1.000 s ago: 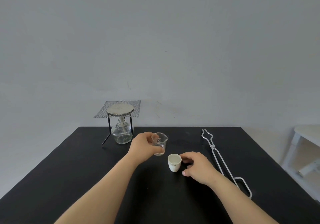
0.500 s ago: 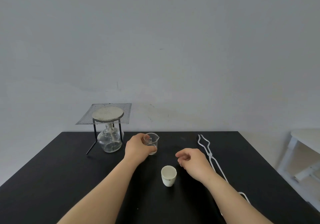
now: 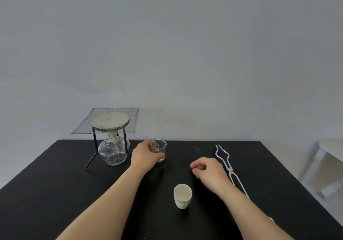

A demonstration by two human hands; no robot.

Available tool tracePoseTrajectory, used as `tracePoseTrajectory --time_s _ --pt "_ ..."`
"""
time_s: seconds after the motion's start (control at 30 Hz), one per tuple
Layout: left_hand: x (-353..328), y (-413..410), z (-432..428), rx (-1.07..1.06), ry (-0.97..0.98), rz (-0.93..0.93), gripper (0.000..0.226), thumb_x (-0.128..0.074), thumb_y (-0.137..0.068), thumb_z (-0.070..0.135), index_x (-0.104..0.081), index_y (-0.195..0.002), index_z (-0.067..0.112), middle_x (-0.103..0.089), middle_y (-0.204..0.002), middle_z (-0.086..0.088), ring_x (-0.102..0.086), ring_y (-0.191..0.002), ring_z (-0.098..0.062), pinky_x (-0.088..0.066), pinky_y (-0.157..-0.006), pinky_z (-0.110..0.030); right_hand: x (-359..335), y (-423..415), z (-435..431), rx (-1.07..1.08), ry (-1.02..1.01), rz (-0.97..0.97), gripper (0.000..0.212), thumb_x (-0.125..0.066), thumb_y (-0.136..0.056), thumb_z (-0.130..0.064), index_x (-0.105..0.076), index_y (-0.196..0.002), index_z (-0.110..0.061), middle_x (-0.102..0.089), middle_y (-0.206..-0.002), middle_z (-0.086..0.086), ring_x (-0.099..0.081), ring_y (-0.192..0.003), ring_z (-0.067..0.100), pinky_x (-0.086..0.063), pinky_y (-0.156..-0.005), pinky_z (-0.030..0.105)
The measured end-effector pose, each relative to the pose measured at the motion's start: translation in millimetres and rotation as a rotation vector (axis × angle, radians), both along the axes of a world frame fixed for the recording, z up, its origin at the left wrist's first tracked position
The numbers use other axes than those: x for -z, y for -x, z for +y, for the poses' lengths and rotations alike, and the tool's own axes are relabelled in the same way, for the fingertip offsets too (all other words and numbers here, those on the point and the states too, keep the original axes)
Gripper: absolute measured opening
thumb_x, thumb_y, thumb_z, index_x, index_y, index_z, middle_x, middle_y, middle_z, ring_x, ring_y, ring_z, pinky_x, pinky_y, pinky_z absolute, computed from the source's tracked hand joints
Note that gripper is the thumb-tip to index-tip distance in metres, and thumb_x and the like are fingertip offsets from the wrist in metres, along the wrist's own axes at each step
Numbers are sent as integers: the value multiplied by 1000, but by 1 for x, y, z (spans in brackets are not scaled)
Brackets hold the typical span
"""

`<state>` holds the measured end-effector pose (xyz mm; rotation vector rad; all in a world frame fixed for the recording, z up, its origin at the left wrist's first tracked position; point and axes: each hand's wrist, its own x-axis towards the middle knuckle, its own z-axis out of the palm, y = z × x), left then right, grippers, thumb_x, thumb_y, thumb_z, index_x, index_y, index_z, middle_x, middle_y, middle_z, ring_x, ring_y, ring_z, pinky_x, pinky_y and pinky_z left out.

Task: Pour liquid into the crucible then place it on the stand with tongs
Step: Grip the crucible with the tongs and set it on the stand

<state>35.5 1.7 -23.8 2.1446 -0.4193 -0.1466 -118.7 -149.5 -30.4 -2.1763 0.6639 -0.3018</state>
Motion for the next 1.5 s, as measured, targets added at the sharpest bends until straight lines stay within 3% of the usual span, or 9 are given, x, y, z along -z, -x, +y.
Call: tracePoseTrajectory --time_s 0.2,0.4,0.53,0.63,0.77,0.97,1.07,1.33,1.5 --pt "0 1 3 10 -17 -1 45 -81 -67 25 -64 -108 19 -65 -98 1 -62 -98 -20 -45 -83 -29 -1 -1 0 3 2 3 24 -63 -85 -12 -66 -77 -35 -67 -76 -8 -66 -84 11 -53 -82 27" --pt "-4 9 10 18 -39 12 56 -81 -69 26 -59 -119 16 -67 -105 2 -62 -99 -16 -48 -87 -31 -5 8 2 -8 -8 1 24 -63 -85 -12 -65 -77 -35 -65 -75 -9 -62 -75 8 -51 -78 24" --pt "-16 19 19 25 -135 -13 66 -74 -78 28 -46 -135 12 -60 -126 -6 -56 -116 -23 -44 -91 -31 -14 19 5 0 14 -15 23 -62 -85 -11 -65 -77 -33 -65 -73 -7 -59 -68 6 -46 -70 19" --pt "-23 31 27 25 -182 -53 62 -71 -80 30 -47 -134 11 -60 -126 -8 -58 -114 -24 -46 -89 -31 -26 32 8 20 48 -23 18 -62 -86 -13 -67 -83 -30 -65 -73 -10 -59 -69 3 -43 -65 15" --pt "-28 50 37 43 -241 -121 48 -66 -82 22 -52 -127 12 -63 -120 -8 -59 -110 -23 -44 -84 -27 -37 54 10 45 79 -31 20 -62 -86 -14 -66 -82 -34 -69 -82 -8 -65 -80 7 -50 -80 22" --pt "-29 79 51 81 -327 -206 46 -61 -81 23 -52 -127 19 -57 -123 -5 -56 -111 -21 -48 -90 -31 -47 90 10 95 133 -8 20 -61 -88 -13 -66 -86 -33 -67 -86 -7 -66 -86 10 -52 -82 25" --pt "-27 92 58 94 -366 -263 47 -57 -85 23 -50 -130 19 -54 -124 -5 -53 -114 -22 -47 -92 -32 -48 108 10 155 232 37 21 -57 -88 -12 -72 -97 -24 -64 -92 -8 -64 -95 14 -50 -84 26" --pt "-6 121 68 132 -427 -356 39 -44 -97 28 -46 -134 17 -50 -133 -3 -45 -125 -21 -43 -98 -32 -39 142 21 240 491 275 16 -55 -88 -19 -62 -102 -21 -60 -103 -1 -62 -88 19 -55 -78 33" --pt "15 134 71 173 -460 -386 41 -40 -100 32 -42 -137 16 -45 -141 -1 -40 -131 -19 -40 -103 -30 -25 153 30 230 531 342 29 -61 -88 -30 -56 -114 -20 -51 -115 2 -60 -93 19 -55 -78 30"
